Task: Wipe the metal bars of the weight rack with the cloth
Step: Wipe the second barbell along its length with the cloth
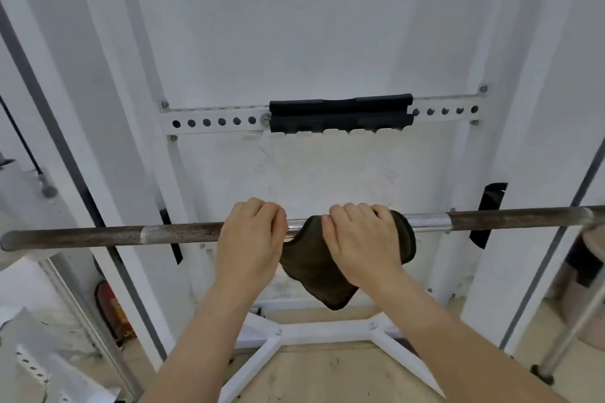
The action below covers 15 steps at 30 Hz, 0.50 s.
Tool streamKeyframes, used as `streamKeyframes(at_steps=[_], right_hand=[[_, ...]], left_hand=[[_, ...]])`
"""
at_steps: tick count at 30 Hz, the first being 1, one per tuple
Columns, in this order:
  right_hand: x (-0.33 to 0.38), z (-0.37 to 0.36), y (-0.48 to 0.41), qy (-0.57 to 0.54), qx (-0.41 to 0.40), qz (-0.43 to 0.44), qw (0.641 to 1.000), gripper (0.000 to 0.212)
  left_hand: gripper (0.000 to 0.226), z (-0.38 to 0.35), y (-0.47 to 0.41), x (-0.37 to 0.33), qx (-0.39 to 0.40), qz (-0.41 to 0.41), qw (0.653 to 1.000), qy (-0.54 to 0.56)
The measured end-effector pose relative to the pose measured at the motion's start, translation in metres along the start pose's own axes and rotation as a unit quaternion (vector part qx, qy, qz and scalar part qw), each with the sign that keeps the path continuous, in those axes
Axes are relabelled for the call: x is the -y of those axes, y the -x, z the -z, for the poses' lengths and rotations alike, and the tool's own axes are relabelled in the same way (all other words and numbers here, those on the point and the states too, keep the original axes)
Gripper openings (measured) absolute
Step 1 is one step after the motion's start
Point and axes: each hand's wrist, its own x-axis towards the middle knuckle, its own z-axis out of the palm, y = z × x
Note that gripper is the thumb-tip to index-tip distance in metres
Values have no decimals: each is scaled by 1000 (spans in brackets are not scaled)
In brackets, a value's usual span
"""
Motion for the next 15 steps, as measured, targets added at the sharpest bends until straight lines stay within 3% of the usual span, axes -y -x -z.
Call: streamKeyframes(at_steps=[4, 9, 12, 15], right_hand=[[15, 4, -7, 26, 35, -122, 992, 41], [86, -10, -20, -37, 37, -46, 998, 31], [35, 1, -12, -9, 60, -10, 998, 42], [-48, 15, 1, 75, 89, -95, 989, 46]], left_hand=[[25, -4, -9, 5, 6, 33, 999, 10], [30, -2, -17, 12, 20, 56, 998, 9], [38, -6, -9, 13, 2, -7, 998, -68], [48, -9, -5, 7, 1, -31, 992, -125]])
